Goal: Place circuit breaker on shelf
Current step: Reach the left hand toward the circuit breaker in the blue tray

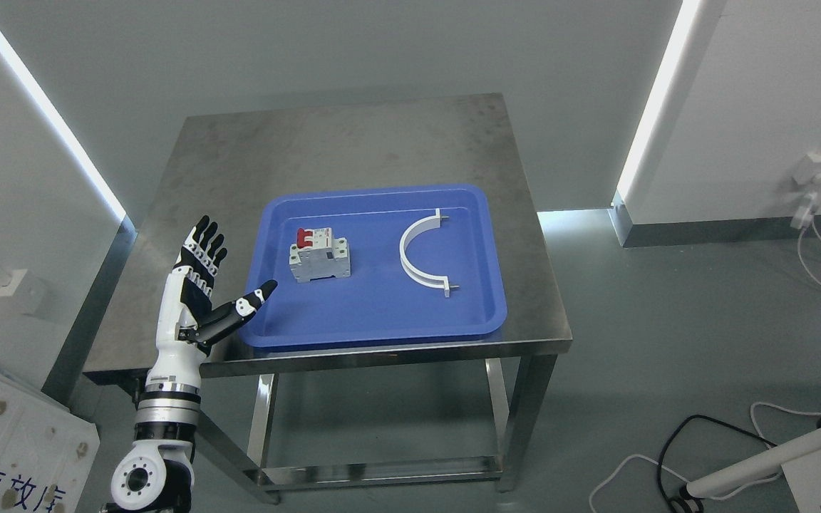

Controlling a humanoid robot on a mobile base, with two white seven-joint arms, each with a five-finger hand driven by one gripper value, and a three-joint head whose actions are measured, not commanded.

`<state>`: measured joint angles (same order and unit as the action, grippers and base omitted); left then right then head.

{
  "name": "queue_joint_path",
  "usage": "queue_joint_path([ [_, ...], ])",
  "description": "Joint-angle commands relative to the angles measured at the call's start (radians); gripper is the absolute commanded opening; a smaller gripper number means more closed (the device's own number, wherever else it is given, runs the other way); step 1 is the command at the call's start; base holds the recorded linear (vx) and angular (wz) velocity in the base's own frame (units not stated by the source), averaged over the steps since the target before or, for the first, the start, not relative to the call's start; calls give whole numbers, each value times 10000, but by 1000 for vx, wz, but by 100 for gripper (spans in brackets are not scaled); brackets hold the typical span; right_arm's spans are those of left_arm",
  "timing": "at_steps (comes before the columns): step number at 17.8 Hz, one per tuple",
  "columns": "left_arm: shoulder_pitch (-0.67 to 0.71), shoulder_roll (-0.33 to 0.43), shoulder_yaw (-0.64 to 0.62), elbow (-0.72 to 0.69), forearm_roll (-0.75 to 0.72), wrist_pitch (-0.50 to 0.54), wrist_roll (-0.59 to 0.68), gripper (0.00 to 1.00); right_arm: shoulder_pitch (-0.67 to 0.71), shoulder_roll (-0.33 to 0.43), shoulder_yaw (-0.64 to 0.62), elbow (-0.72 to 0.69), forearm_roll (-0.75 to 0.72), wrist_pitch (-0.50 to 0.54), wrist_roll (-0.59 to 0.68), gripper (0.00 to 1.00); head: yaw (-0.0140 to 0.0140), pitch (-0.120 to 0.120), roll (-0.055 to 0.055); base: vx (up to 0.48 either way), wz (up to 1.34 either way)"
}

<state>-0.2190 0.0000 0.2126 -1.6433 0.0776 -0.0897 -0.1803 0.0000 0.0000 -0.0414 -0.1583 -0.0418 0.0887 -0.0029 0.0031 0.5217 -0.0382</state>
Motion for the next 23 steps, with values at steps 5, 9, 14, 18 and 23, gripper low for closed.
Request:
queue_joint_path([
  [5, -736, 1450, -223, -103, -24, 98, -1138, 100, 168, -175, 0, 3, 4, -412, -1, 100, 0, 0, 0, 0, 0],
  [9, -2576, 3093, -422, 264, -1015, 1369, -2564, 99, 168, -175, 0, 3, 3, -412, -1, 100, 0, 0, 0, 0, 0],
  [14, -3744, 4310, -1481, 1122, -4149, 1802, -5849, 96, 168, -175, 0, 3, -12, -412, -1, 100, 0, 0, 0, 0, 0],
  [18, -4680, 4295, -1878, 2242, -5193, 1802, -6188, 94, 168, -175, 0, 3, -12, -412, -1, 100, 0, 0, 0, 0, 0],
  [23, -5247, 4157, -3258, 2582, -5225, 2597, -6772, 92, 168, -175, 0, -12, 4, -412, -1, 100, 0, 0, 0, 0, 0],
])
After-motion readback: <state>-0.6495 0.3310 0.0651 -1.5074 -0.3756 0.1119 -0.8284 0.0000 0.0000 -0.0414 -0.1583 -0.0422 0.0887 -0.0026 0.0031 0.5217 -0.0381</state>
